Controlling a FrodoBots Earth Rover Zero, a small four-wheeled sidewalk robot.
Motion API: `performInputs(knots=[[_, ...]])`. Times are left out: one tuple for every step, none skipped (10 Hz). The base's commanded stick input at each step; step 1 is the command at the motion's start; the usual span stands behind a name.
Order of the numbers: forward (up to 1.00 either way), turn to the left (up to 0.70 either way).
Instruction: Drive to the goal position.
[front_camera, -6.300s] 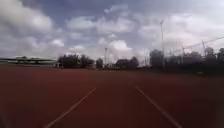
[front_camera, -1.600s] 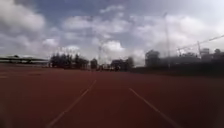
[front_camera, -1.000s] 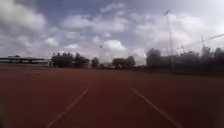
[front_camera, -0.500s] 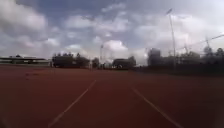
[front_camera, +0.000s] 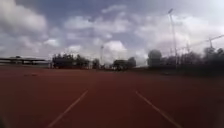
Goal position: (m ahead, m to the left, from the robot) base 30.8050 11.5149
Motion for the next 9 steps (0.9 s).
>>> performInputs(knots=[[0.7, 0.0], [0.7, 0.0], [0.7, 0.0], [0.7, 0.0], [0.7, 0.0], [0.7, 0.0], [0.7, 0.0], [0.7, 0.0], [0.7, 0.0]])
